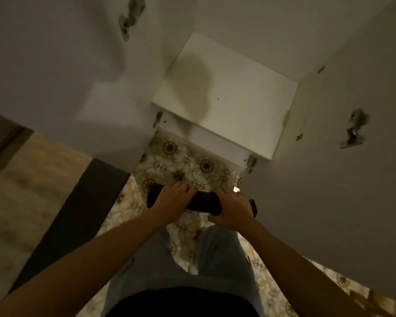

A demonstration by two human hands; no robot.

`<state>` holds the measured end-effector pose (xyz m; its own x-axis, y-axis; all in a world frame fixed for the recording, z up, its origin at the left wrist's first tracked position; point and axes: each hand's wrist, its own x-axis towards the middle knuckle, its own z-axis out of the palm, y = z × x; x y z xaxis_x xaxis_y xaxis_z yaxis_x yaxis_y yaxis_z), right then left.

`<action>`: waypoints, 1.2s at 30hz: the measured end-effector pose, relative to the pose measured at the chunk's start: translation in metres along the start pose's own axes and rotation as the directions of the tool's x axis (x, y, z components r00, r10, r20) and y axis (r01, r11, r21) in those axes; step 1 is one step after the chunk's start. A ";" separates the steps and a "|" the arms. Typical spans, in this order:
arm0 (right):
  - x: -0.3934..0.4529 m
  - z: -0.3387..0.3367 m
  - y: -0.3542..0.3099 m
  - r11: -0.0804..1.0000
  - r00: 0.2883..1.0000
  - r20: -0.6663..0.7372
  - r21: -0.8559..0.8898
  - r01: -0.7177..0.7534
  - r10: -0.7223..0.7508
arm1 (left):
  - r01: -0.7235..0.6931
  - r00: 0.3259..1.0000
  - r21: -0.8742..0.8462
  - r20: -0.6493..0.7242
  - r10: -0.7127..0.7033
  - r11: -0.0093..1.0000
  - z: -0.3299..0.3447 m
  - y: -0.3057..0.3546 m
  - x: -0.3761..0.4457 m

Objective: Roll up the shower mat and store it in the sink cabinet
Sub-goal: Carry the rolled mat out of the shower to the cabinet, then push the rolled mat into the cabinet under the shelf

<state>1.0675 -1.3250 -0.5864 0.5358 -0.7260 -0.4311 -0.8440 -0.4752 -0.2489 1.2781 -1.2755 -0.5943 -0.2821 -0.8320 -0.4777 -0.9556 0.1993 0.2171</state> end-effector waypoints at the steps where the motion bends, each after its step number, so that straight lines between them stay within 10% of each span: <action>1: 0.012 0.002 -0.002 1.000 1.000 -0.012 0.021 -0.021 0.022 | -0.010 1.000 0.016 0.007 0.009 1.000 -0.004 -0.013 0.012; 22: 0.430 0.245 0.143 0.997 0.997 -0.006 -0.037 0.071 -0.071 | -0.034 0.992 0.256 -0.111 0.064 0.966 0.203 -0.249 0.395; 36: 0.581 0.282 0.204 0.990 0.974 -0.177 -0.036 0.136 -0.140 | 0.144 0.956 0.184 -0.280 -0.089 0.972 0.234 -0.323 0.532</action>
<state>1.1999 -1.7032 -1.1323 0.6445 -0.7287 -0.2316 -0.7620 -0.5870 -0.2734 1.4171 -1.6611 -1.1183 -0.1610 -0.9580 -0.2372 -0.9855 0.1692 -0.0144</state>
